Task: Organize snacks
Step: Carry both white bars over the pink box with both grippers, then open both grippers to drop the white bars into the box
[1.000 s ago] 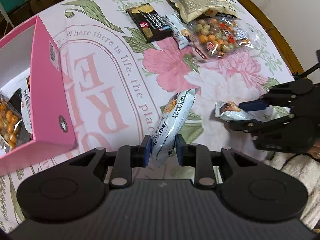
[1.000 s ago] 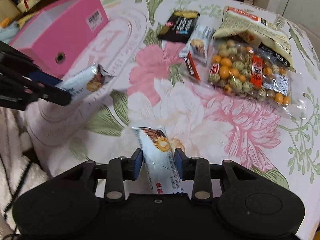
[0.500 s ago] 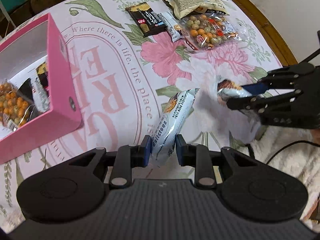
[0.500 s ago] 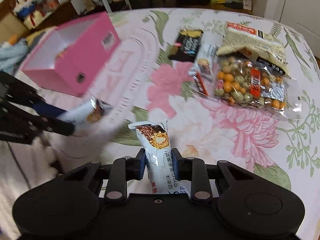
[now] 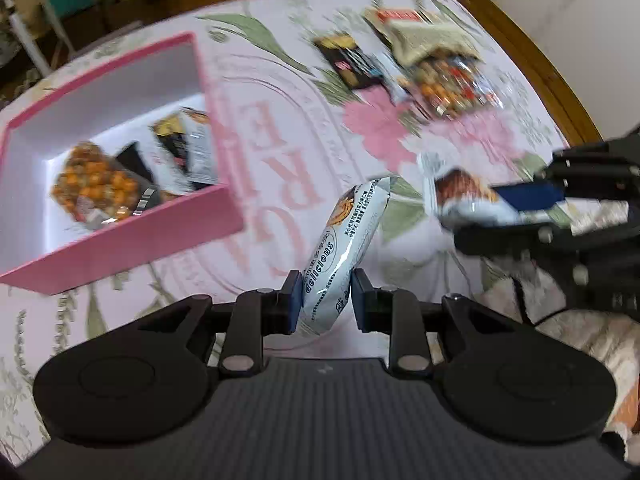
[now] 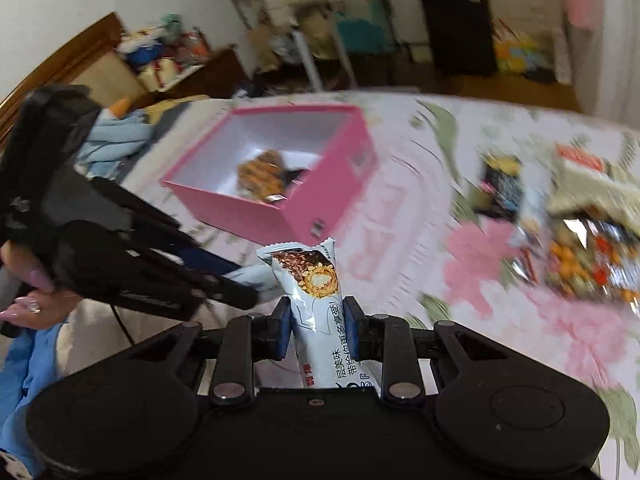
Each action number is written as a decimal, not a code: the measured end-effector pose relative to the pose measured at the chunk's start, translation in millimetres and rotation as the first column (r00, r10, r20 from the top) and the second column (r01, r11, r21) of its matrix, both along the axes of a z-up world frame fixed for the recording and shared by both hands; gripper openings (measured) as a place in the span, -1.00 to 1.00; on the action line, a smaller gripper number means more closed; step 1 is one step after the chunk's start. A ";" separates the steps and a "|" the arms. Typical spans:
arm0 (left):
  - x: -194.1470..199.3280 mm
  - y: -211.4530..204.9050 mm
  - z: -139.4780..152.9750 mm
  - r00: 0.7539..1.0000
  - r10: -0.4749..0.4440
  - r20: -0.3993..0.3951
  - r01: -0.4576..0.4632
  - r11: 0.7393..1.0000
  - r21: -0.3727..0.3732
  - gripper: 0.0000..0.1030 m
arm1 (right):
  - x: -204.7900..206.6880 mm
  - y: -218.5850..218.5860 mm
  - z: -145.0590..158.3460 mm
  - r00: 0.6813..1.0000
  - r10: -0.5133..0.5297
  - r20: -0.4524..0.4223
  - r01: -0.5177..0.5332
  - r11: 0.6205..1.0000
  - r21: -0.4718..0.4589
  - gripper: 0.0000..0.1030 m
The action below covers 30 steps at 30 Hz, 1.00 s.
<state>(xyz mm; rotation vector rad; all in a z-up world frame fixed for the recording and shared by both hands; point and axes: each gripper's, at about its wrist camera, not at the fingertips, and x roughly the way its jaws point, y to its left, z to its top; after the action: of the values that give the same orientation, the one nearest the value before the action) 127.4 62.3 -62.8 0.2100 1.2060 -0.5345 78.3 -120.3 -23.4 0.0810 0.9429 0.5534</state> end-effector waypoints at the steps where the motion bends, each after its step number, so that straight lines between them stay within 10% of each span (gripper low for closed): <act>1: 2.4 7.0 3.0 1.000 0.018 0.011 -0.018 1.000 -0.004 -0.51 | 1.5 6.9 2.5 1.000 0.015 0.008 -0.015 1.000 0.002 -0.40; 12: 45.2 97.4 24.5 0.953 0.283 0.107 -0.276 0.958 -0.081 -0.51 | 67.4 71.9 10.3 0.996 0.079 0.052 -0.083 0.994 0.075 -0.39; 24: 112.9 171.6 -23.6 0.801 0.591 0.090 -0.577 0.804 -0.147 -0.50 | 154.0 146.4 -38.9 0.996 0.060 0.058 -0.065 0.994 0.084 -0.39; 30: 129.3 178.7 -47.4 0.787 0.615 0.053 -0.608 0.787 -0.107 -0.33 | 179.0 169.1 -66.5 0.998 0.066 0.004 -0.066 0.996 0.056 -0.38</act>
<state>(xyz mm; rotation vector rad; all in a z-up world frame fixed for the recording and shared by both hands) 256.7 241.0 -110.2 -0.2348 1.0866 0.0021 257.2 48.8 -89.9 0.1000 0.9309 0.6415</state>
